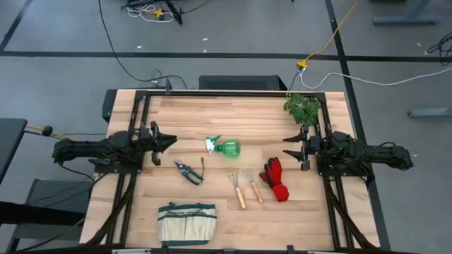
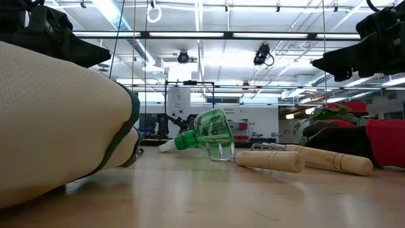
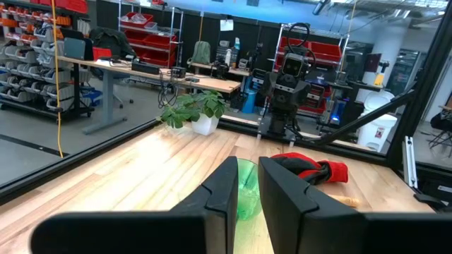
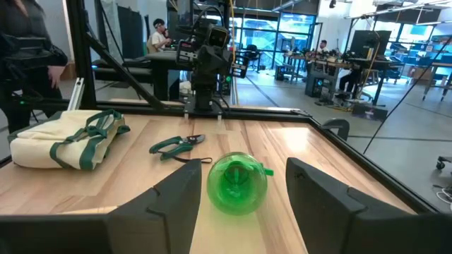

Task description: Pick & Place Garden tools in Gardening bag

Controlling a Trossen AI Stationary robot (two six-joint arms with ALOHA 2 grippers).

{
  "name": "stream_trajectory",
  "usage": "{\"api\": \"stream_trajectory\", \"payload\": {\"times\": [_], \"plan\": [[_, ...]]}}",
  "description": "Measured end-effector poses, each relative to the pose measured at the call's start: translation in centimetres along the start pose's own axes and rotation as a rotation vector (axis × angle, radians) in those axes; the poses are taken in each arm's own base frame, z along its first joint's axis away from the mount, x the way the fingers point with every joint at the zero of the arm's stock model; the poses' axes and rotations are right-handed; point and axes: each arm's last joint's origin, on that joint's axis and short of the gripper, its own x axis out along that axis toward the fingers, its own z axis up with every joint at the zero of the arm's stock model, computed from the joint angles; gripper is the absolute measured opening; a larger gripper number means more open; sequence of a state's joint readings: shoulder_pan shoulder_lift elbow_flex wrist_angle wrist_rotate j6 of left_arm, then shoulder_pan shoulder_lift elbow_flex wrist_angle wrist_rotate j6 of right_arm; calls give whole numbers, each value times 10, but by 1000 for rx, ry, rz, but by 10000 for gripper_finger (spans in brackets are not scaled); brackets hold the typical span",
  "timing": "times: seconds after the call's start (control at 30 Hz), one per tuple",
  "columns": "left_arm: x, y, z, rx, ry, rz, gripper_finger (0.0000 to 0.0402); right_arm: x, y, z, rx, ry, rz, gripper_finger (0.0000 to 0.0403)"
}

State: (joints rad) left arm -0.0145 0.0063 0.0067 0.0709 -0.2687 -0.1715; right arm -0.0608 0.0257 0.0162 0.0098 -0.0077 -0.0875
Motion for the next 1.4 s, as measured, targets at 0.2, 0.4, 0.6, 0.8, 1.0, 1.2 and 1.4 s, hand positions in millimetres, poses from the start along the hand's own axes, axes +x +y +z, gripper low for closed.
{"api": "stream_trajectory", "payload": {"times": [0.2, 0.4, 0.6, 0.8, 1.0, 1.2, 1.4], "plan": [[0, 0, 0, -6, -3, 0, 62, 0, 0, 0, 0, -1, 0, 208], [0, 0, 2, -15, -25, -5, 62, 0, 0, 0, 0, -1, 0, 208], [0, -1, 5, -48, -52, -6, 62, 0, 0, 0, 0, -1, 0, 208], [0, -1, 9, -112, -98, -3, 62, 0, 0, 0, 0, 0, 0, 208], [0, -1, 9, -114, -94, -5, 62, 0, 0, 0, 0, -1, 0, 208], [0, -3, 9, -112, -85, -60, 62, 0, 0, 0, 0, 0, 0, 208], [-2, -10, 22, -144, 12, -221, 65, 0, 0, 0, 0, 0, 0, 208]]}}
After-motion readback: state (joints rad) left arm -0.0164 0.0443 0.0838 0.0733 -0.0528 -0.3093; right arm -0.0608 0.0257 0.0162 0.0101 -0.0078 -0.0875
